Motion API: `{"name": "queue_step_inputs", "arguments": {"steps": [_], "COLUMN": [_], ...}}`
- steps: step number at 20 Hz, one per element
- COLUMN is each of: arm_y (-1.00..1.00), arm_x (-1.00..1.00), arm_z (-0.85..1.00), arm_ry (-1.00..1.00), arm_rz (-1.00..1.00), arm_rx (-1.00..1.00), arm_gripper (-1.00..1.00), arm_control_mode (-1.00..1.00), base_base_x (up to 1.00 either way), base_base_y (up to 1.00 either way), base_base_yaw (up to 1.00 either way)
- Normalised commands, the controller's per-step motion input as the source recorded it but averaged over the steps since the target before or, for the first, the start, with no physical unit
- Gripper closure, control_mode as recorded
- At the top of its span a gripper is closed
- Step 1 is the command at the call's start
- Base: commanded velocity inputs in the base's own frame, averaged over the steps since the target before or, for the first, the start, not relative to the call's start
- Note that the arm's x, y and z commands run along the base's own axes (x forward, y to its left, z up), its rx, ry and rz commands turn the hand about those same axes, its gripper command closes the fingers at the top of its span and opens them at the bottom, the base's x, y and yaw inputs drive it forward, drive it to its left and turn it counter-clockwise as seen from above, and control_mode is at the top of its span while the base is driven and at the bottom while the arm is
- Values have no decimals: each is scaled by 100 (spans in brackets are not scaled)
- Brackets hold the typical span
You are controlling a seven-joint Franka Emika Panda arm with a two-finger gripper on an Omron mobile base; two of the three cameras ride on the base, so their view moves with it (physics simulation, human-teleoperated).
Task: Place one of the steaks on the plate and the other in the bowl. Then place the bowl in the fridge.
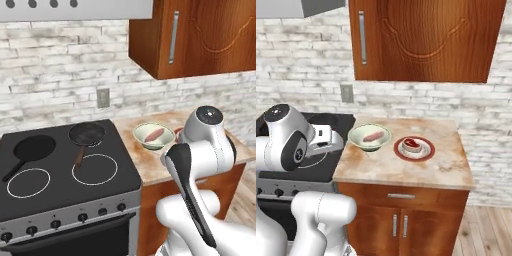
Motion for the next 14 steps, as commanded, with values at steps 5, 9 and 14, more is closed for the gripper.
{"name": "queue_step_inputs", "arguments": {"steps": [5, 9, 14], "arm_y": [0, 0, 0], "arm_x": [0, 0, 0], "arm_z": [0, 0, 0], "arm_ry": [0, 0, 0], "arm_rz": [0, 0, 0], "arm_rx": [0, 0, 0], "arm_gripper": [-100, -100, -100], "arm_control_mode": [100, 100, 100], "base_base_x": [31, 34, 38], "base_base_y": [-48, -35, -12], "base_base_yaw": [0, 0, 0]}}
